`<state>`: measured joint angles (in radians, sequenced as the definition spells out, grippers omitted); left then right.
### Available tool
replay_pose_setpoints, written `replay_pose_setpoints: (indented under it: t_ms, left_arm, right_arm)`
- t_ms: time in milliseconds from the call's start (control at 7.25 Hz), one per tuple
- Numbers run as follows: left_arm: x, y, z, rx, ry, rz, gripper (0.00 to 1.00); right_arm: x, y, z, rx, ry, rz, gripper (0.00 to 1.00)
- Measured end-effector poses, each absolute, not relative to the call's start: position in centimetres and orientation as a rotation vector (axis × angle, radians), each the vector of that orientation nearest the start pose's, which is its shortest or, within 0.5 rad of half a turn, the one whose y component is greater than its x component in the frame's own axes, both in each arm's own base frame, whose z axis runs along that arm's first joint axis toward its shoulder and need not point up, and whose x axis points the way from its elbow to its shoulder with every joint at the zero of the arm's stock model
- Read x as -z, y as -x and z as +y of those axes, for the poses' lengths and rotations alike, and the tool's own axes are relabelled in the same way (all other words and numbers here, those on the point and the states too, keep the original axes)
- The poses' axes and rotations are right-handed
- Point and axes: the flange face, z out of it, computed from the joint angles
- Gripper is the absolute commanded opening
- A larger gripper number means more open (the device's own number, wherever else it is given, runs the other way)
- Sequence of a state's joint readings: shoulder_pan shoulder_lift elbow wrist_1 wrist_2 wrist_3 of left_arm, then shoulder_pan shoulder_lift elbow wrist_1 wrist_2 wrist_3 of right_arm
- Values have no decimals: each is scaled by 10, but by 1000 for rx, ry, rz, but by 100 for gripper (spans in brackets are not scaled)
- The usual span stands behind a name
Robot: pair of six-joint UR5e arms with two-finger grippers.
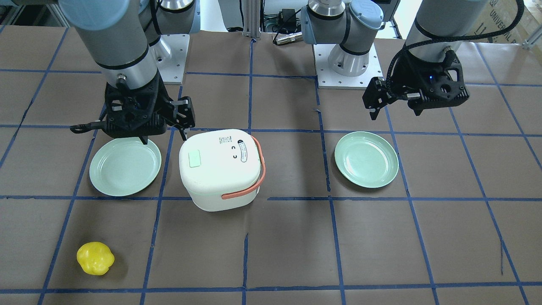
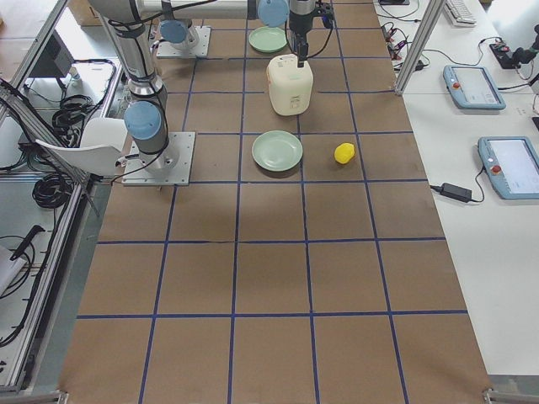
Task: Press rice cooker button
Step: 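Lower the right gripper onto the green button on the cooker lid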
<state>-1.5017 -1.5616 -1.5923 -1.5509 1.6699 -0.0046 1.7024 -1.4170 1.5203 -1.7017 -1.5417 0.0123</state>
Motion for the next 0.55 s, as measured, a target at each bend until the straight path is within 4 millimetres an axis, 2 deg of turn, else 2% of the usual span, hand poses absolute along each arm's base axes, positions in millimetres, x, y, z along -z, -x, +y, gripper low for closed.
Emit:
replay_pose_setpoints:
  t_ms: [552]
  left_arm:
    - [-484, 89, -496, 7, 113, 3040, 100]
  right_arm:
    - [-398, -226, -561, 3, 160, 3069, 19]
